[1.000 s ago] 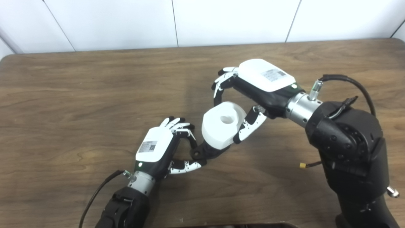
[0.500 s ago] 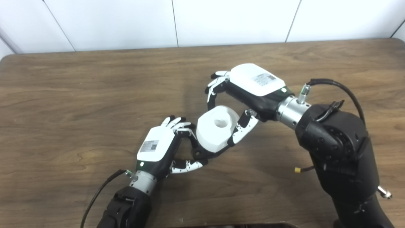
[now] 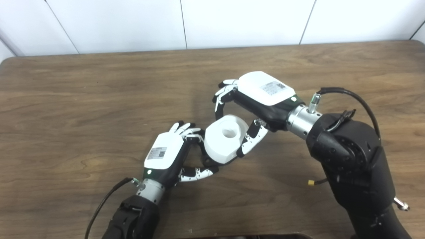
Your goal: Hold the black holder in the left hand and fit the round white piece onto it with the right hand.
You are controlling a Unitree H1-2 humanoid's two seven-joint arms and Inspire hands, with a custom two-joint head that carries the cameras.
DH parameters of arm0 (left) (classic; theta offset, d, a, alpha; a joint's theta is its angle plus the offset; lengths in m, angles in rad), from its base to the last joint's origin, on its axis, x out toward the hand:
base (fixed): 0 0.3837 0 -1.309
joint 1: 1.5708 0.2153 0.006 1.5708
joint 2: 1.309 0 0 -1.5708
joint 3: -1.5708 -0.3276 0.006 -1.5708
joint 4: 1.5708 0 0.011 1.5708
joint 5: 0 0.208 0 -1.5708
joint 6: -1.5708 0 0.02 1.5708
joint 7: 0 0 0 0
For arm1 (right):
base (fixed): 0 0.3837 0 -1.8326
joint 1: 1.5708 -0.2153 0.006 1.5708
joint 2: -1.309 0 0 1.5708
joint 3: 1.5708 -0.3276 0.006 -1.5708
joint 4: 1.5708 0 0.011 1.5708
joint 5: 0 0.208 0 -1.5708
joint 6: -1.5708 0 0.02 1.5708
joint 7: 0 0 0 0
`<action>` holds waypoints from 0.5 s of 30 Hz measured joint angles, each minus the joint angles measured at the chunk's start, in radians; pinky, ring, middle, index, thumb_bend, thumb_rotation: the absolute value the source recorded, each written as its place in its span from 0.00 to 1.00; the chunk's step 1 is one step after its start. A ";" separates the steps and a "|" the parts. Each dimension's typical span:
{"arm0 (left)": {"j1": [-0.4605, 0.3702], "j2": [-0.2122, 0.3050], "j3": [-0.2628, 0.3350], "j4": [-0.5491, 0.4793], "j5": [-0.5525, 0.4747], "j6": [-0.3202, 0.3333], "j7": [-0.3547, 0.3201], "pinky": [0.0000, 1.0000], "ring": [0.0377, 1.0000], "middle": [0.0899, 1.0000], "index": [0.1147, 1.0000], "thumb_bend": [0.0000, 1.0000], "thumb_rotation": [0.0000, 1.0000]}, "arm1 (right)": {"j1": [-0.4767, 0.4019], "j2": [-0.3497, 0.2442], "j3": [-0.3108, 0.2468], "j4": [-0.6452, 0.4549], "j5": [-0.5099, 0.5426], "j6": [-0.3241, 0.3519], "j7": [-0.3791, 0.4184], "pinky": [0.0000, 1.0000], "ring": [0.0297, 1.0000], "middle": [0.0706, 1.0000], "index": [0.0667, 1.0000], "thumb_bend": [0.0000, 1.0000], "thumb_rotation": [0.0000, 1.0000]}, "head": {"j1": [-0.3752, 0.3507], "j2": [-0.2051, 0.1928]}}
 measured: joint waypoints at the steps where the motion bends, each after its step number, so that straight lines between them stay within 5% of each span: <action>1: 0.000 0.000 0.000 0.000 0.000 0.000 0.000 0.98 0.90 0.78 0.42 0.51 0.05 | 0.000 0.000 0.001 0.001 -0.003 -0.003 0.000 0.82 0.90 0.78 0.45 0.52 0.14 | 0.000 0.000; 15: 0.000 -0.002 0.000 0.000 0.001 0.001 -0.001 0.98 0.90 0.78 0.42 0.51 0.05 | 0.018 0.000 0.014 0.007 -0.019 -0.046 -0.011 0.81 0.89 0.77 0.45 0.52 0.14 | -0.017 0.005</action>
